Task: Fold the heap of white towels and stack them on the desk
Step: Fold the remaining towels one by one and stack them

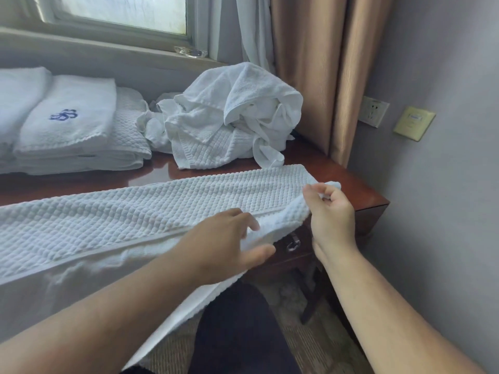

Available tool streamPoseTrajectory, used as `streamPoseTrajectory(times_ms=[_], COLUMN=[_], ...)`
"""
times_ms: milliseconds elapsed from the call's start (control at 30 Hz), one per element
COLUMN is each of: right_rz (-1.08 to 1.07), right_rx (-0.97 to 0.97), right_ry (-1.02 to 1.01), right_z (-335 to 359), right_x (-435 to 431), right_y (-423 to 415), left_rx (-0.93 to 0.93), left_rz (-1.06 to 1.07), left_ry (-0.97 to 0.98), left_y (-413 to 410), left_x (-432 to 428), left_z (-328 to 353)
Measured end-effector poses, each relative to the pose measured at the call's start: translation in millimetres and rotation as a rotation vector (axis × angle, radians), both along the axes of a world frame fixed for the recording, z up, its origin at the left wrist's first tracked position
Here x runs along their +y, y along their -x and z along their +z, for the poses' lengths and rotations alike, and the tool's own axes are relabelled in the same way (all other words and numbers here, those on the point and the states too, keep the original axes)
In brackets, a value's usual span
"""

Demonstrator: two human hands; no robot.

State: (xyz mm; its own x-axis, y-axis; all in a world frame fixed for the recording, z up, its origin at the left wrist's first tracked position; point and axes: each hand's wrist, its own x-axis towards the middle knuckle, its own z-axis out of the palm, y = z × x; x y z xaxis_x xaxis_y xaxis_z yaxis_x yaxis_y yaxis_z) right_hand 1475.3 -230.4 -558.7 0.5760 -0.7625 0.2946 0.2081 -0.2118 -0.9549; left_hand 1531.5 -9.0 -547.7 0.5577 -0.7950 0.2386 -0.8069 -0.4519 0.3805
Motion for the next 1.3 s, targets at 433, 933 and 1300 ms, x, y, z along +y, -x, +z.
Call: streamPoseTrajectory(times_ms=[433,933,1300], right_rz=[0.118,0.154,-0.277], right_rx=[0.611,0.226,0.830], right_ry=[1.005,0.759,0.690], right_z=[-9.1,48.9,50.0], right_x=[-18.9,-69.1,-103.5], right_y=[-19.9,-83.5,-116.7], left_rx=[0.122,-0.086,-0.202], left_rz=[0.256,0.184,0.092], left_ry=[0.116,-0.245,-0.423], left_y=[-47.6,-117.2,-167.4], left_x=[-11.2,-27.5,-62.4], left_z=[26.3,79.4,50.9])
